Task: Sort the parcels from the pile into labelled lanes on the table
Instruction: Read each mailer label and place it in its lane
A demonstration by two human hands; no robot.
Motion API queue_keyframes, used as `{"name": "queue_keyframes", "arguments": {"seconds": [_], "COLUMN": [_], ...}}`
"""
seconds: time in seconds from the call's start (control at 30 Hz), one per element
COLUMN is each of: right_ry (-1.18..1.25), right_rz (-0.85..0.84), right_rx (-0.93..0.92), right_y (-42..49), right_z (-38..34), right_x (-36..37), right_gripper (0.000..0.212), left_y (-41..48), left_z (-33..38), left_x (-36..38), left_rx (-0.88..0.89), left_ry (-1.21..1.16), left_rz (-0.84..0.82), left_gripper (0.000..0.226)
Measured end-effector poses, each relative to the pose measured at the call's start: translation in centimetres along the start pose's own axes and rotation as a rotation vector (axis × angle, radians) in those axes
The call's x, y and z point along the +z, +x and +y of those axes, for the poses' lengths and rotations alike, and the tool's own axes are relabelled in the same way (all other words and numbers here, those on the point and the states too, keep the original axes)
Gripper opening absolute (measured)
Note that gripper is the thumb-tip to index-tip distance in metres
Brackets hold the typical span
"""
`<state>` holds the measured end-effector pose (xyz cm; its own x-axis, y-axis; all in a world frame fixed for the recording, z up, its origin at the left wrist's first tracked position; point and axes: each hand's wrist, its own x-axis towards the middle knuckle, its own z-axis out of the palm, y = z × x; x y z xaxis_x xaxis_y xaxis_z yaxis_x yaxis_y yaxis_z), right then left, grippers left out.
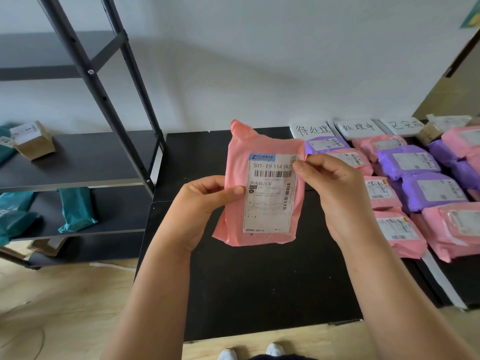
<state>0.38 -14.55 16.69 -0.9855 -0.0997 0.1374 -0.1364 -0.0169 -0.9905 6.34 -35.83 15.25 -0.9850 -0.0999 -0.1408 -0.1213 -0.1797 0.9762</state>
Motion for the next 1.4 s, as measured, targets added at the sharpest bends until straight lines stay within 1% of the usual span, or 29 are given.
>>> {"name": "queue_keyframes", "arguments": {"seconds": [0.13,0.2,0.3,0.37,0.43,0.6,0.7,0.8,0.93,1.03,1.1,1.3,1.4], "right_ry": [0.013,-0.025,-0.082,-0.099,-0.138,-0.15,-0.158,-0.187,-0.177,-0.147,-0.176,-0.195,-0.258], "right_rz": [0.001,-0.024,-0.061,-0.071,-0.046,0.085,0.135,0.14,0.119,0.091,0.075,0.102,0.111], "right_rx": [0.041,0.054,0.076,0.074,0.063,0.123,0.159,0.194,0.277,0.332,0.335,0.324,0.321], "right_y": [-0.1,-0.2,-0.4,-0.5,-0.6,-0.5,-0.4,-0.4,-0.4,-0.5,-0.6,-1.1,-1.5], "right_z": [-0.3,-0.2,0.1,0.2,0.4,0.8,0.8,0.8,0.8,0.7,0.7,0.8,1.0], "right_x": [0.0,0.0,0.1,0.2,0.2,0.1,0.0,-0.1,0.1,0.2,0.2,-0.1,-0.3], "right_gripper": [0.011,0.014,0.018,0.015,0.012,0.014,0.016,0.018,0.021,0.023,0.024,0.018,0.018], "left_y": [0.0,0.0,0.0,0.2,0.3,0.2,0.2,0.2,0.8,1.3,1.5,1.6,1.6], "left_z": [0.7,0.9,1.3,1.4,1.4,1.2,1.2,1.2,0.5,-0.3,-0.6,-1.0,-1.3], "left_x": [0.5,0.8,1.3,1.5,1.7,2.0,1.8,1.8,1.8,1.8,1.8,1.7,1.9], "left_rx": [-0.002,0.003,-0.019,-0.044,-0.069,-0.13,-0.165,-0.203,-0.243,-0.293,-0.321,-0.343,-0.371], "left_ry": [-0.054,-0.102,-0.176,-0.174,-0.15,-0.044,-0.005,0.003,-0.102,-0.157,-0.19,-0.147,-0.122], "left_rz": [0.022,0.04,0.109,0.18,0.22,0.192,0.141,0.107,0.171,0.237,0.255,0.21,0.175], "left_gripper": [0.031,0.035,0.026,0.019,0.017,0.029,0.03,0.025,0.016,0.014,0.015,0.017,0.018]}}
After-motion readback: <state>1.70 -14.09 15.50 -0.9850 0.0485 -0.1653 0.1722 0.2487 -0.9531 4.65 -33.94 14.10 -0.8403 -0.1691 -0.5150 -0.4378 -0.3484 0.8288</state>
